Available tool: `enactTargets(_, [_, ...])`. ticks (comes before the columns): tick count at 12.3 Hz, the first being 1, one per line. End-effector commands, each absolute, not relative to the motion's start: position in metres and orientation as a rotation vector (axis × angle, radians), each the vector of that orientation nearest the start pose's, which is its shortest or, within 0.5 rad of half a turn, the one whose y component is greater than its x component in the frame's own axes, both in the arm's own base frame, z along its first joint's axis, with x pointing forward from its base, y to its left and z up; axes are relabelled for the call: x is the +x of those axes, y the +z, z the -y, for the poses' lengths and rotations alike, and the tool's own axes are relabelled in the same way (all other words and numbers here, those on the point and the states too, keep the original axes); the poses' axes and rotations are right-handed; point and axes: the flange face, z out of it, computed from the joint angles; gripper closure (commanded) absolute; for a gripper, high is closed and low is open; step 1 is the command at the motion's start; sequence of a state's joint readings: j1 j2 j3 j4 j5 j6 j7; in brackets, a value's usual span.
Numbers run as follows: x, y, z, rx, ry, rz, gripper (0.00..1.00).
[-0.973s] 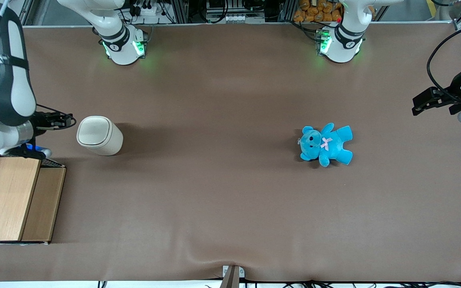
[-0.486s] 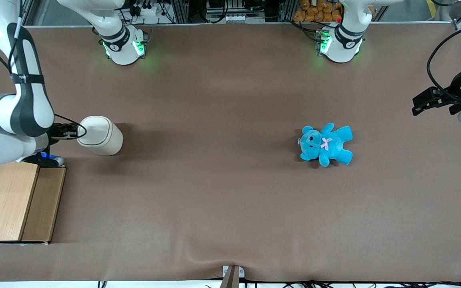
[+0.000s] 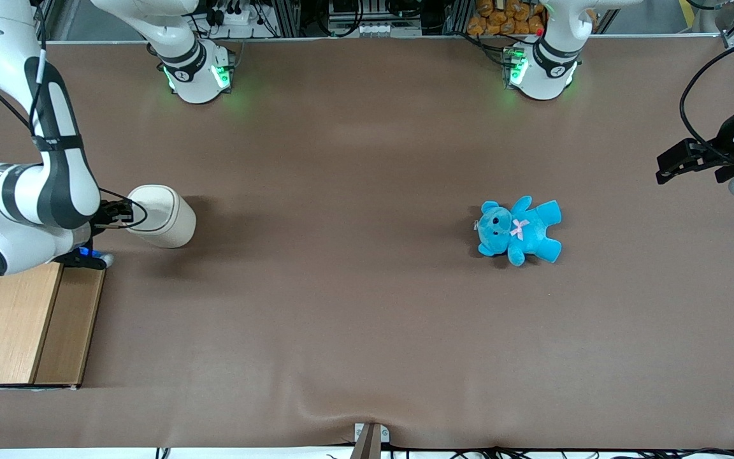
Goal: Open trash can with right arm
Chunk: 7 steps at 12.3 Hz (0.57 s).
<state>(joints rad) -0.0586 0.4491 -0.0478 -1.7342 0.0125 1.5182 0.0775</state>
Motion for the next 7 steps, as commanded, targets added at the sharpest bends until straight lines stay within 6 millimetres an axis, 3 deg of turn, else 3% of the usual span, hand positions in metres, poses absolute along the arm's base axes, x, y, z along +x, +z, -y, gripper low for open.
enactTargets(1, [0.5599,0.2712,0.0598,-2.967,1.053,-0.268,1.0])
enactTargets(5, [0.5554,0.2628,0.0594,-2.964,1.062,-0.268,1.0])
enactTargets(7, [0.5564,0.2689,0.056,-2.97,1.054,-0.26,1.0])
